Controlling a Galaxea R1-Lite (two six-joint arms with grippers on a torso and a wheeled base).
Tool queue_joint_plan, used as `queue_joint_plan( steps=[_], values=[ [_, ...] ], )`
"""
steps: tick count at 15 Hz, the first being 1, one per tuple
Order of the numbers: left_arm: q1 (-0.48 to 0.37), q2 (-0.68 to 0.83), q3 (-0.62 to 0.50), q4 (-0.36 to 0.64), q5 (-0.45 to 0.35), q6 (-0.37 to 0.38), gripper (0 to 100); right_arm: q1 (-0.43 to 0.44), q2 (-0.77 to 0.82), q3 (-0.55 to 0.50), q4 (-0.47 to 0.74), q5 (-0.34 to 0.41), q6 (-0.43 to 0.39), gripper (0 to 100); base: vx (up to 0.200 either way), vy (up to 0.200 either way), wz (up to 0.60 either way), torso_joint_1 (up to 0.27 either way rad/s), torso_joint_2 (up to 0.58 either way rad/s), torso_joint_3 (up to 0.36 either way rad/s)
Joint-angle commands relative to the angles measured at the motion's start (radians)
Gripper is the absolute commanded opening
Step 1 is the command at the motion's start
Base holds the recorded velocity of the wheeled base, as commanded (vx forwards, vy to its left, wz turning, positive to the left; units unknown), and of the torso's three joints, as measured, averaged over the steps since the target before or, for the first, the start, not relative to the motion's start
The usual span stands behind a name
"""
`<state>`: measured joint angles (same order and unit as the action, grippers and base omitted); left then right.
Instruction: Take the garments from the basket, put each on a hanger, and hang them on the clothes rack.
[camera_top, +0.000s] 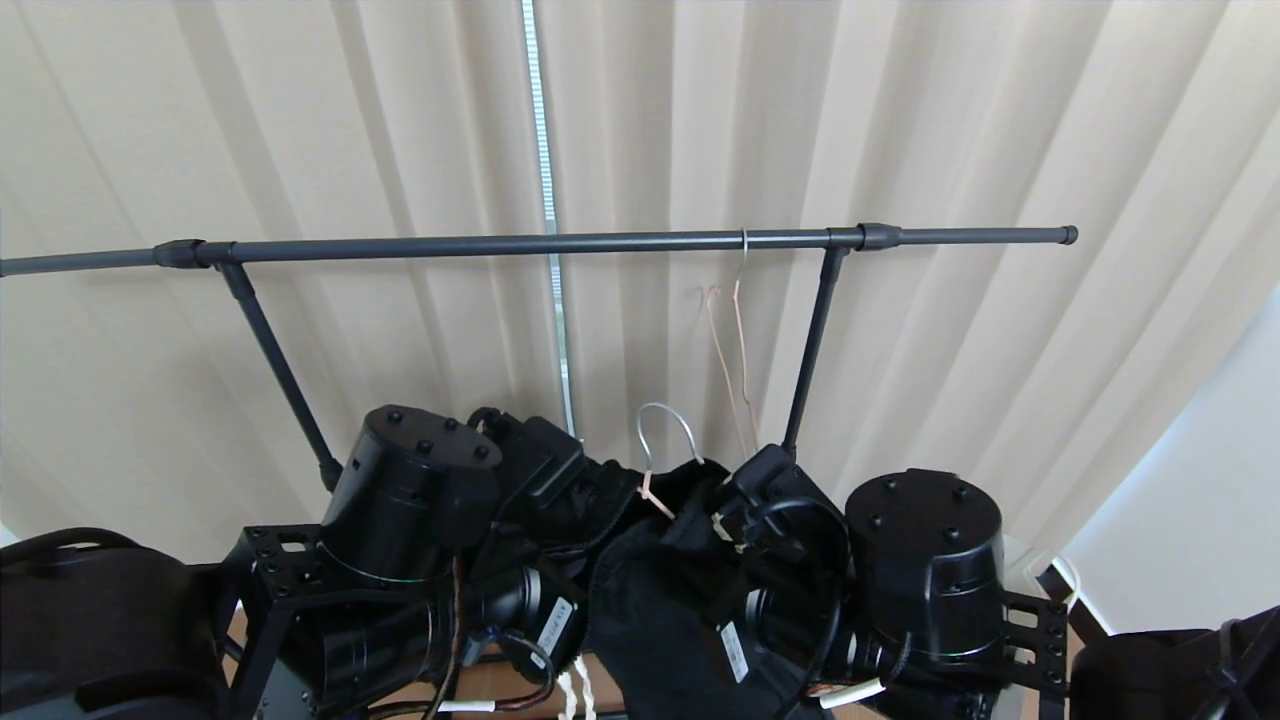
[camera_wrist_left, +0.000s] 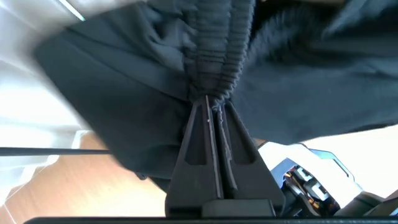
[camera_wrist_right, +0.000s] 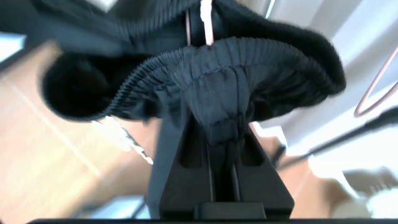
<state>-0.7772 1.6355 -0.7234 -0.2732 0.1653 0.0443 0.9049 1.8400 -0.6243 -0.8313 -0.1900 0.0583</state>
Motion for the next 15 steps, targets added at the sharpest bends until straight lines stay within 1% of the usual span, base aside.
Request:
queue_joint_plan(
  steps=[1, 3, 5, 7, 8, 9, 11, 13, 15],
  values=[
    [0.003, 0.023, -0.002, 0.0, 0.005, 0.0, 0, 0.0, -0.001, 0.02, -0.028, 0.001, 0.0, 0, 0.0, 0.0, 0.0, 0.0, 0.0, 0.0],
    [0.003, 0.03, -0.005, -0.003, 0.025, -0.001, 0, 0.0, -0.002, 0.024, -0.035, 0.003, 0.002, 0, 0.0, 0.0, 0.0, 0.0, 0.0, 0.0],
    [0.012, 0.055, -0.005, -0.055, 0.029, -0.001, 0, 0.0, -0.011, 0.041, -0.054, 0.047, 0.002, 0, 0.0, 0.0, 0.0, 0.0, 0.0, 0.0],
    [0.013, 0.086, -0.007, -0.103, 0.04, -0.001, 0, 0.002, -0.01, 0.064, -0.103, 0.052, -0.002, 0, 0.0, 0.0, 0.0, 0.0, 0.0, 0.0],
    [0.013, 0.098, -0.008, -0.115, 0.049, 0.0, 100, 0.002, -0.01, 0.066, -0.109, 0.052, -0.002, 0, 0.0, 0.0, 0.0, 0.0, 0.0, 0.0],
    [0.013, 0.119, -0.011, -0.138, 0.066, 0.0, 100, 0.002, -0.01, 0.066, -0.111, 0.052, -0.002, 0, 0.0, 0.0, 0.0, 0.0, 0.0, 0.0],
    [0.013, 0.139, -0.021, -0.172, 0.076, -0.003, 100, 0.002, -0.01, 0.07, -0.112, 0.053, -0.002, 0, 0.0, 0.0, 0.0, 0.0, 0.0, 0.0],
    [0.013, 0.133, -0.016, -0.184, 0.076, -0.007, 100, 0.002, -0.011, 0.072, -0.117, 0.053, -0.002, 0, 0.0, 0.0, 0.0, 0.0, 0.0, 0.0],
    [0.01, 0.09, 0.009, -0.184, 0.076, -0.007, 100, 0.0, -0.011, 0.072, -0.117, 0.053, -0.002, 0, 0.0, 0.0, 0.0, 0.0, 0.0, 0.0]
  ],
)
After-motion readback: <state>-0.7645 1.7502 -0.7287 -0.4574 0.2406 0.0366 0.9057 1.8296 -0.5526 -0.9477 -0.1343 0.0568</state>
